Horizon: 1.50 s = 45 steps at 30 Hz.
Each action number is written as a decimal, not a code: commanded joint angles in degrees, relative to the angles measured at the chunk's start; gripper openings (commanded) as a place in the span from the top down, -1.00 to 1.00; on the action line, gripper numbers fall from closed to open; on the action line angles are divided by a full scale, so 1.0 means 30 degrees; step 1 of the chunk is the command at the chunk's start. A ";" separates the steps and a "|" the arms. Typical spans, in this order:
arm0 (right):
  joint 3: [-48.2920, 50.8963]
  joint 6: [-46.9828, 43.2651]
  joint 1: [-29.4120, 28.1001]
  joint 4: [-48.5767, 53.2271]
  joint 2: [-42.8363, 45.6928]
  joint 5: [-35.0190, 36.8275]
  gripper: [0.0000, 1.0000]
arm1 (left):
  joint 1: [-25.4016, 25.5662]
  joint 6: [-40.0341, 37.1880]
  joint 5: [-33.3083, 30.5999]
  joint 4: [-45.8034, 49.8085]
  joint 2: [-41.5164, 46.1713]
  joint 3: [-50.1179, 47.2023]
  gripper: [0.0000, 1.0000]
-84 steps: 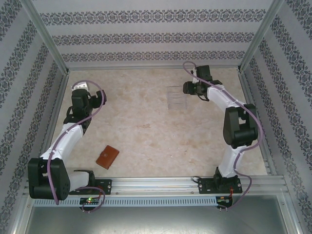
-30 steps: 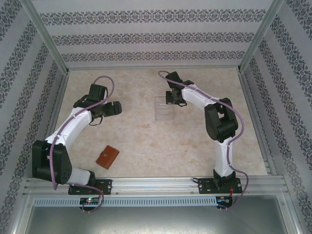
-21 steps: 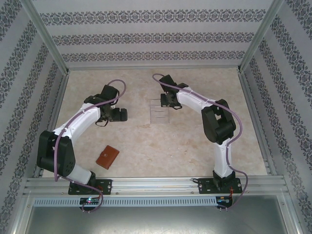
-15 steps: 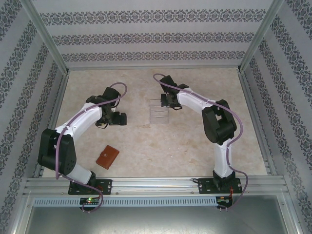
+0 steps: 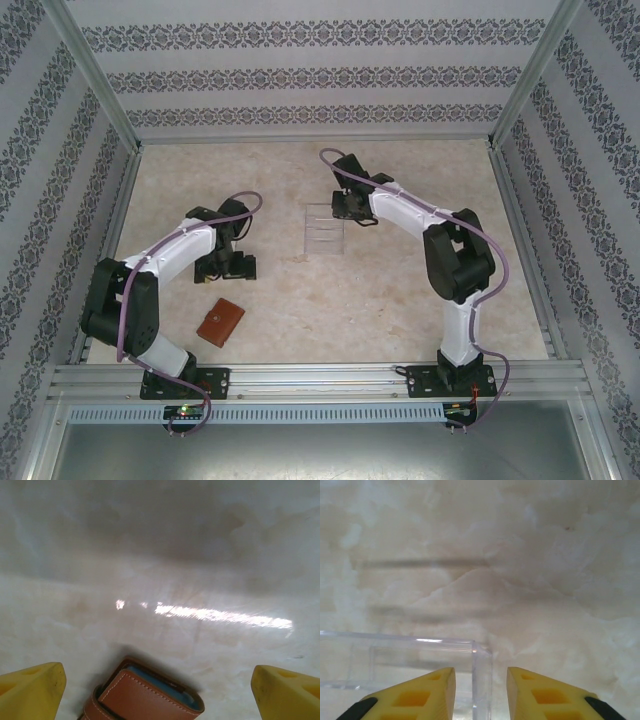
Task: Take the credit cards out of the card holder
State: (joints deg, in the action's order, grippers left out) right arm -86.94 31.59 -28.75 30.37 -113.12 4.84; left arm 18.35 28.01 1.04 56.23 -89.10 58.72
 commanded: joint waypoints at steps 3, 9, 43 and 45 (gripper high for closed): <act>0.0643 -0.0038 -0.0128 -0.0246 0.1807 -0.0521 0.29 | 0.0287 0.1935 0.0415 0.1262 0.0288 -0.1258 -1.00; 0.0996 -0.0169 -0.0039 -0.0253 0.2674 -0.1298 0.24 | 0.1001 0.3908 0.0419 0.1481 0.0409 -0.1996 -1.00; 0.2721 -0.0987 0.0985 -0.0646 0.4798 -0.2345 0.19 | 0.2686 0.7983 0.5027 -0.4242 -0.0170 -0.3397 -0.83; 0.2729 -0.1086 0.1052 -0.0550 0.4943 -0.2347 0.19 | 0.3039 0.8069 0.5097 -0.4694 -0.0771 -0.2749 -0.78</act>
State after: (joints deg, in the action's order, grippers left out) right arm -79.24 29.61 -26.33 28.49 -100.84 -2.09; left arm 25.58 50.43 13.78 51.62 -88.64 48.36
